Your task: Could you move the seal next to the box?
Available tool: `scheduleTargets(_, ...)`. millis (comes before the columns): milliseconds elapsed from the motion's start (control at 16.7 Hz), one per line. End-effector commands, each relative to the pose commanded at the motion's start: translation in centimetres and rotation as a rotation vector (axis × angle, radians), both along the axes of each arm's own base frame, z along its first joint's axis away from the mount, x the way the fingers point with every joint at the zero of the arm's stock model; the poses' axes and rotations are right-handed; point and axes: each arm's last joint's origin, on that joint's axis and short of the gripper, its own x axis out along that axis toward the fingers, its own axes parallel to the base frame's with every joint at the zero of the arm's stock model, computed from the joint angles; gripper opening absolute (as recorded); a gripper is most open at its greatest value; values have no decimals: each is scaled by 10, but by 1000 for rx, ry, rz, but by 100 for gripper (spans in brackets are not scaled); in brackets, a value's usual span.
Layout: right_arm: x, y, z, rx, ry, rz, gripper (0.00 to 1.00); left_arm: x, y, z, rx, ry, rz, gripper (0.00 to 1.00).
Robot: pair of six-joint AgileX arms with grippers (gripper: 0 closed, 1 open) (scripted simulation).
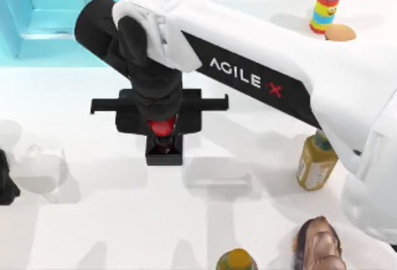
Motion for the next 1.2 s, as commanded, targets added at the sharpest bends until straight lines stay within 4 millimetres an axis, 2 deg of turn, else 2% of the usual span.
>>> scheduleTargets(60, 6, -9, 4, 3, 0, 0, 0, 0, 0, 0, 0, 0, 0, 100)
scheduleTargets(180, 22, -39, 18, 8, 1, -1, 0, 0, 0, 0, 0, 0, 0, 100)
scheduleTargets(300, 39, -84, 38, 14, -2, -4, 0, 0, 0, 0, 0, 0, 0, 100)
scheduleTargets(480, 54, -166, 64, 20, -11, -11, 0, 0, 0, 0, 0, 0, 0, 100)
scheduleTargets(600, 53, -224, 78, 21, -17, -16, 0, 0, 0, 0, 0, 0, 0, 100)
scheduleTargets(720, 39, -276, 84, 15, -9, -11, 0, 0, 0, 0, 0, 0, 0, 100)
scheduleTargets(840, 22, -316, 88, 13, -6, -4, 0, 0, 0, 0, 0, 0, 0, 100)
scheduleTargets(1020, 4, -346, 89, 13, -2, -2, 0, 0, 0, 0, 0, 0, 0, 100)
scheduleTargets(1200, 2, -349, 88, 13, 0, -2, 0, 0, 0, 0, 0, 0, 0, 100)
